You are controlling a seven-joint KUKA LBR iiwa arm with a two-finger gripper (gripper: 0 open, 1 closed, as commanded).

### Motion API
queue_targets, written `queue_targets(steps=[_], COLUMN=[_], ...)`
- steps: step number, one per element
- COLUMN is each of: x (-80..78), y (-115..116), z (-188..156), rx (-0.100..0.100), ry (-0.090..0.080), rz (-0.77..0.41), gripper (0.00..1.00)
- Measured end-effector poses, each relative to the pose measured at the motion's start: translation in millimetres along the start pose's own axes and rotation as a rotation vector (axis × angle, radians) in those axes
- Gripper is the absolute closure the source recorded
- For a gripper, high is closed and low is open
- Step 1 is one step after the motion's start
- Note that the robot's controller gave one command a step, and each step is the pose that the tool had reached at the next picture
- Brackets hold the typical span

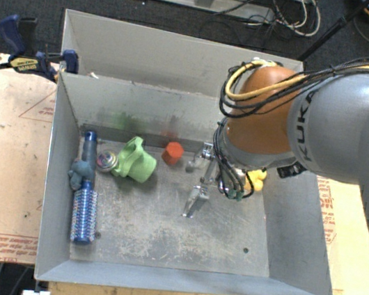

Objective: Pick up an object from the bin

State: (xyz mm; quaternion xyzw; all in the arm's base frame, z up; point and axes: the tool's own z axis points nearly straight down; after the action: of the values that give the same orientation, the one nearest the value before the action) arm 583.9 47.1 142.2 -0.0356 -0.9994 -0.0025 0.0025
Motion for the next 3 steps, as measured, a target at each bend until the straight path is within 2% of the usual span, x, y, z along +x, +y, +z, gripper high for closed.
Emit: queue_targets(steps=[1, 2, 3], x=[-44.5, -42.6, -44.7], y=[80.5, 130.3, 127.6], z=[17.2, 44.3, 41.3], rx=[-0.001, 0.001, 0.002], ry=[-0.009, -0.006, -0.011], rz=[0.142, 0.269, 0.272], gripper=[0.0, 0.0, 1.0])
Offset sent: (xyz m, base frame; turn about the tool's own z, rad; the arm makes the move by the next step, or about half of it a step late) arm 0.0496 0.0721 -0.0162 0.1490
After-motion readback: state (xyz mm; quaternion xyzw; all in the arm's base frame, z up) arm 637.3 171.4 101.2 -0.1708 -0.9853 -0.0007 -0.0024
